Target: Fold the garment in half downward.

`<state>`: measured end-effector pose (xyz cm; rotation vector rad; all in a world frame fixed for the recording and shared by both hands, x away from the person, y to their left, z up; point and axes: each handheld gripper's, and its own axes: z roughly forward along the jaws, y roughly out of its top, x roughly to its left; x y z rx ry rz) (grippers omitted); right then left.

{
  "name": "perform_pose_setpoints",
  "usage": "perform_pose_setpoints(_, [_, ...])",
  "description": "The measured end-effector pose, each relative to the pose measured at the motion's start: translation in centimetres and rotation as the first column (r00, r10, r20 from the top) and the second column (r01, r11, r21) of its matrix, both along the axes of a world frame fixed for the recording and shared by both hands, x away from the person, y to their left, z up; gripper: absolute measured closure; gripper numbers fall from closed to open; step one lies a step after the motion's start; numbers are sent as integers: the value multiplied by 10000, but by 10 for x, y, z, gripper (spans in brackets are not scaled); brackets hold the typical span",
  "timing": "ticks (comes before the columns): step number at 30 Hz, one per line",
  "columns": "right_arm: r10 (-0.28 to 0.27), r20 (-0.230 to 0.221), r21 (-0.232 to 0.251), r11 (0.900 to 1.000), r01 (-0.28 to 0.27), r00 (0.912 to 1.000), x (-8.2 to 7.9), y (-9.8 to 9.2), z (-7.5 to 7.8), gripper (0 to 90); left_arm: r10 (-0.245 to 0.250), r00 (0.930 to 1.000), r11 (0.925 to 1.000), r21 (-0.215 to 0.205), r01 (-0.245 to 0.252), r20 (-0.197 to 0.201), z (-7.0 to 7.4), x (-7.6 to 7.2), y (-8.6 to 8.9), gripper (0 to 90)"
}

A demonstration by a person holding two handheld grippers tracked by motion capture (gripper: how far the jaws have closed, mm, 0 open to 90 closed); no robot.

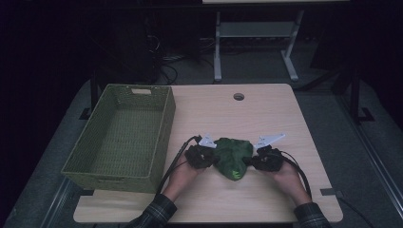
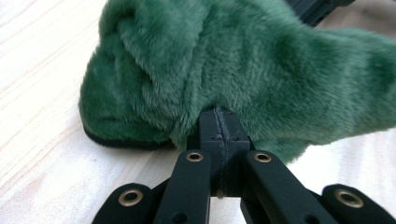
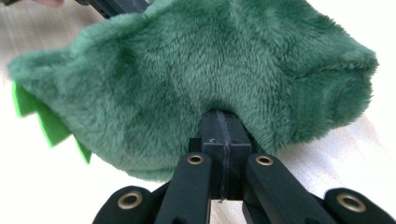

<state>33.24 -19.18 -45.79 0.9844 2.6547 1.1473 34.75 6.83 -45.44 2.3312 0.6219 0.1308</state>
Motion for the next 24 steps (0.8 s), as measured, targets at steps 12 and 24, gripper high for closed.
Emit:
perform_pose_setpoints(12, [-48,-168,-243,9997,44,9998,0,-3,-7,898,289,9996,9995,-143,-288,14,-5,4,2,897])
perform_pose_setpoints(24, [-789,556,491,9959,762,9953,-9,-39,24,899,82,10000,9963,-854,-81,9,20,-19,24,897])
